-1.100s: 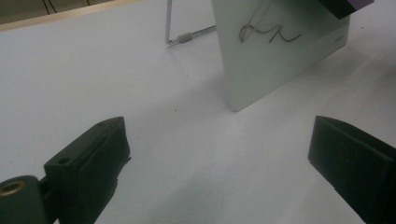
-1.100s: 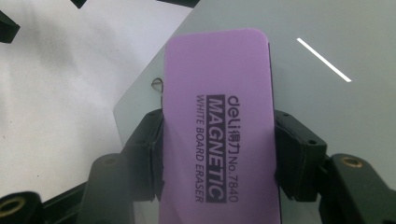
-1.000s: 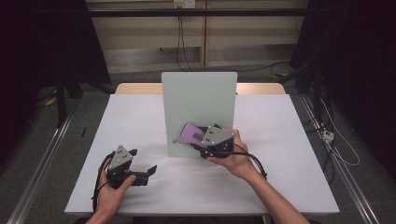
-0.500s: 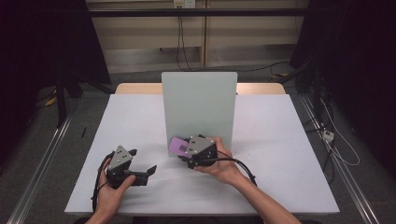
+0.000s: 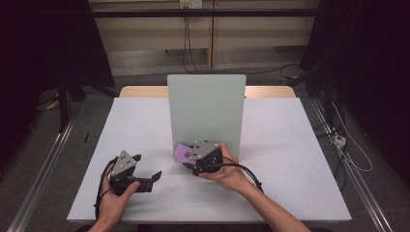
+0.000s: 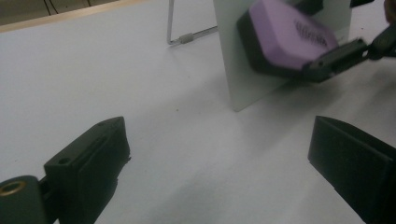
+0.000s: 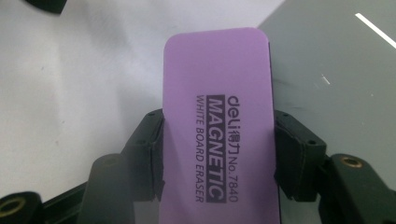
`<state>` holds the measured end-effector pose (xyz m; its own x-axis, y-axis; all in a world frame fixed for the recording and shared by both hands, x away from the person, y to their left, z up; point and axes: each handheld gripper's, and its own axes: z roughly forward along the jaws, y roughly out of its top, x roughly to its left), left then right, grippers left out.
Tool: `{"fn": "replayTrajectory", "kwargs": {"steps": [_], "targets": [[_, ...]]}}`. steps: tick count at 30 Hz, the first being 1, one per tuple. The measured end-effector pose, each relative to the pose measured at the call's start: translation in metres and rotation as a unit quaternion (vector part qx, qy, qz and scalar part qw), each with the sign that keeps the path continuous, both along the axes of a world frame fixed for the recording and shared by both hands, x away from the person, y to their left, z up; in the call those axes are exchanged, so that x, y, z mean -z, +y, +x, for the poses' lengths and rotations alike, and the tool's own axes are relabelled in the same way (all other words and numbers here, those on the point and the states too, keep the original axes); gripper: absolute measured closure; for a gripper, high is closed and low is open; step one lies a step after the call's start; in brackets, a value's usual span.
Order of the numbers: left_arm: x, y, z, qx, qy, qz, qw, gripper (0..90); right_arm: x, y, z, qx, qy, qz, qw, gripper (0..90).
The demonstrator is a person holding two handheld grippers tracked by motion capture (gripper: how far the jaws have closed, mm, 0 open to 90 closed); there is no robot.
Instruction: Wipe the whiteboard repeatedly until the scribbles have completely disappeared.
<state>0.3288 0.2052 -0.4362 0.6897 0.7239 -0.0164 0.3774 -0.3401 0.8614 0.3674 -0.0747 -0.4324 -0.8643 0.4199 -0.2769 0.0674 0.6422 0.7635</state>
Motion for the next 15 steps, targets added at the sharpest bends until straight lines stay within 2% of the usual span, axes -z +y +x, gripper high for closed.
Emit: {"fn": "replayTrajectory", "kwargs": {"steps": [6,9,15], "targets": [[0.0,0.0,0.0,-0.001,-0.002,0.0,1.0,5.0,-0.019,-0.014,0.004,0.034,-0.006,0.023,0.9991,41.7],[0.0,0.0,0.0,0.0,0.0,0.001,1.0,5.0,-0.026,-0.015,0.005,0.042,-0.015,0.028,0.9986,41.7],[0.0,-0.001,0.0,0.0,0.001,0.002,1.0,5.0,-0.027,-0.011,0.006,0.05,-0.01,0.033,0.9981,41.7]]}}
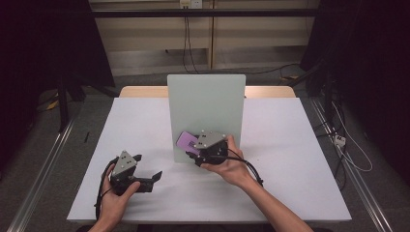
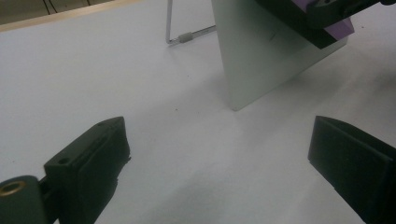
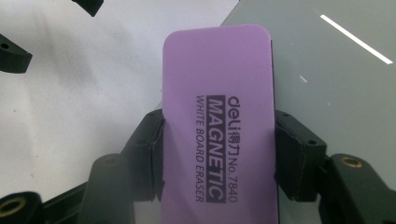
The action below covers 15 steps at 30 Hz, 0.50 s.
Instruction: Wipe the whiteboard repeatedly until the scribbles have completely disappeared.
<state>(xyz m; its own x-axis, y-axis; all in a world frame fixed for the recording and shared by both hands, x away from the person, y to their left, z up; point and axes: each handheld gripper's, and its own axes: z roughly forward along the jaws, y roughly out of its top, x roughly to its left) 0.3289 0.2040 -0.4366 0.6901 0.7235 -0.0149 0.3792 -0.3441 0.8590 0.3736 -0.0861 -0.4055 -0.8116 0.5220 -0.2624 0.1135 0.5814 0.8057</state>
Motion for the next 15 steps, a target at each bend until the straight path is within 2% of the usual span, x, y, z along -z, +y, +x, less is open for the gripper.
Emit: {"fn": "replayTrajectory", "kwargs": {"steps": [2,7,15], "targets": [[0.0,0.0,0.0,0.0,0.0,0.001,1.0,5.0,0.001,0.0,0.0,-0.001,0.005,0.003,1.0,41.7],[0.0,-0.001,0.0,0.002,-0.001,0.002,1.0,5.0,0.01,0.01,-0.002,-0.015,0.006,-0.013,0.9998,41.8],[0.0,0.0,0.0,0.001,-0.001,0.001,1.0,5.0,0.027,0.029,-0.004,-0.045,0.02,-0.036,0.9981,41.8]]}}
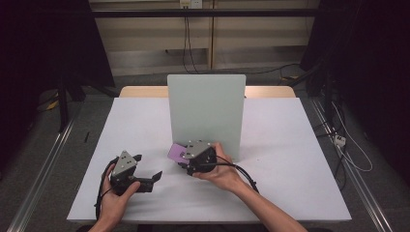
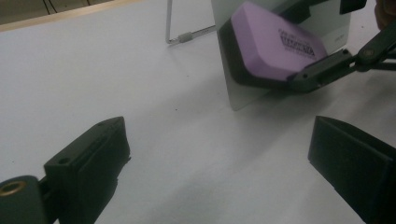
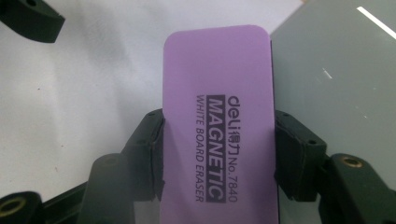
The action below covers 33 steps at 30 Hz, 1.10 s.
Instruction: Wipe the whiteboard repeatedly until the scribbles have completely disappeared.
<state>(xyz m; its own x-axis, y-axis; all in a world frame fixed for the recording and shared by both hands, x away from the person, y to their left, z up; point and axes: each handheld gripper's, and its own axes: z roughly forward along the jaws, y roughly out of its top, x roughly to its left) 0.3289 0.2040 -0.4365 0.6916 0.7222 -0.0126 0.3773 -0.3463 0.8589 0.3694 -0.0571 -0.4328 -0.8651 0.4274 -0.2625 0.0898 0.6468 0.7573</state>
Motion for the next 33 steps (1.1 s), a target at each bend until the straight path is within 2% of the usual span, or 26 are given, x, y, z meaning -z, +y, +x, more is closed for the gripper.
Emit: {"fn": "replayTrajectory", "kwargs": {"steps": [4,7,15,22,26,33], "targets": [[0.0,0.0,0.0,0.0,0.0,-0.001,1.0,5.0,0.004,0.005,0.0,-0.012,0.002,-0.003,0.9999,41.7],[0.0,0.001,0.0,-0.001,0.0,-0.001,1.0,5.0,0.003,0.003,0.001,-0.018,-0.006,0.0,0.9998,41.7],[0.0,0.0,0.001,0.0,0.0,-0.001,1.0,5.0,-0.03,-0.023,0.01,0.009,-0.04,0.045,0.9981,41.7],[0.001,0.0,0.001,0.001,0.002,0.0,1.0,5.0,-0.048,-0.036,0.017,0.018,-0.055,0.063,0.9964,41.7],[0.0,0.0,0.0,0.002,0.0,0.0,1.0,5.0,-0.041,-0.033,0.014,0.003,-0.061,0.04,0.9973,41.6],[0.0,0.001,0.0,-0.002,0.003,-0.004,1.0,5.0,-0.003,-0.039,-0.001,-0.028,-0.035,0.0,0.999,41.7]]}}
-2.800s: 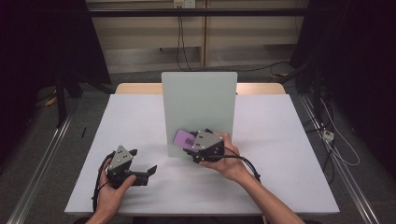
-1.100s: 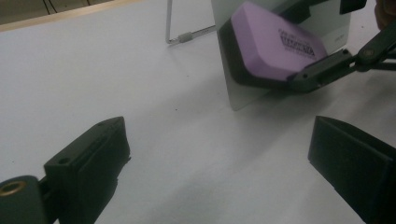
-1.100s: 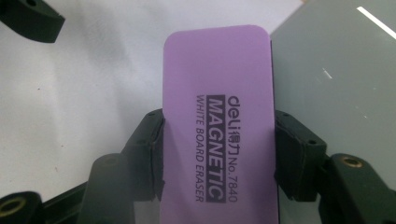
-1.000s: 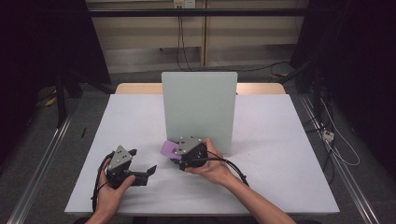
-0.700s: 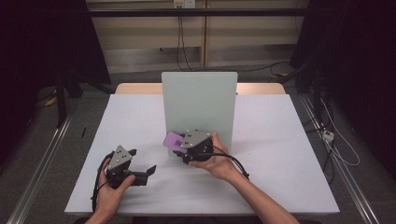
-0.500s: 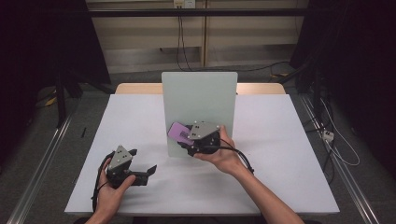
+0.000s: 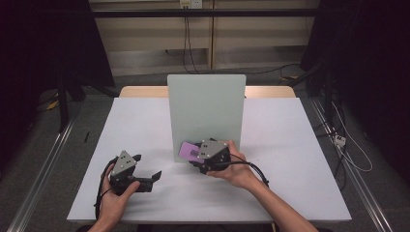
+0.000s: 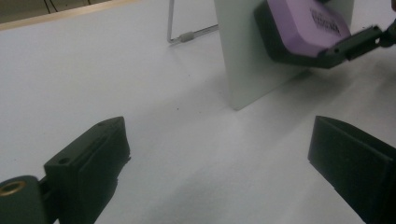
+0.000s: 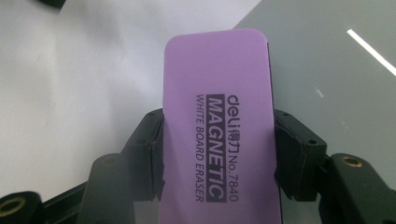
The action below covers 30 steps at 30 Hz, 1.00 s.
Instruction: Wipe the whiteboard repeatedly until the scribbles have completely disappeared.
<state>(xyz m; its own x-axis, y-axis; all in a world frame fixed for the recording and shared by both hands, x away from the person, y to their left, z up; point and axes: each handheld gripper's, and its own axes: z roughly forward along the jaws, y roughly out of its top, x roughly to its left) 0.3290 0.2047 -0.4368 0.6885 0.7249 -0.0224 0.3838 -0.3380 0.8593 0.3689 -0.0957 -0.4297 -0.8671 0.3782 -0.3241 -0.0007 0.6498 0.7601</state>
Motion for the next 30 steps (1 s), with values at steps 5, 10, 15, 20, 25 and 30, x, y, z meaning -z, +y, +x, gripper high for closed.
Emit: {"fn": "replayTrajectory", "kwargs": {"steps": [5,10,15,20,25,30], "targets": [[0.0,-0.001,0.0,0.003,-0.003,0.003,1.0,5.0,0.004,-0.016,-0.005,0.008,0.007,0.0,0.9999,41.7],[0.0,-0.002,0.001,0.002,-0.002,0.005,1.0,5.0,-0.007,-0.021,-0.002,0.021,-0.006,0.011,0.9997,41.6],[0.001,-0.003,0.001,0.004,0.001,0.004,1.0,5.0,-0.004,-0.005,0.001,0.008,-0.006,0.012,0.9999,41.7],[0.0,-0.001,0.0,0.003,0.0,0.002,1.0,5.0,0.009,0.022,0.001,-0.017,0.005,-0.004,0.9998,41.7],[0.0,0.0,0.0,0.0,0.001,-0.002,1.0,5.0,0.011,0.043,0.004,-0.027,0.012,0.0,0.9996,41.7],[0.0,0.002,0.001,0.001,0.001,-0.002,1.0,5.0,0.01,0.064,0.008,-0.03,0.015,0.008,0.9994,41.6]]}}
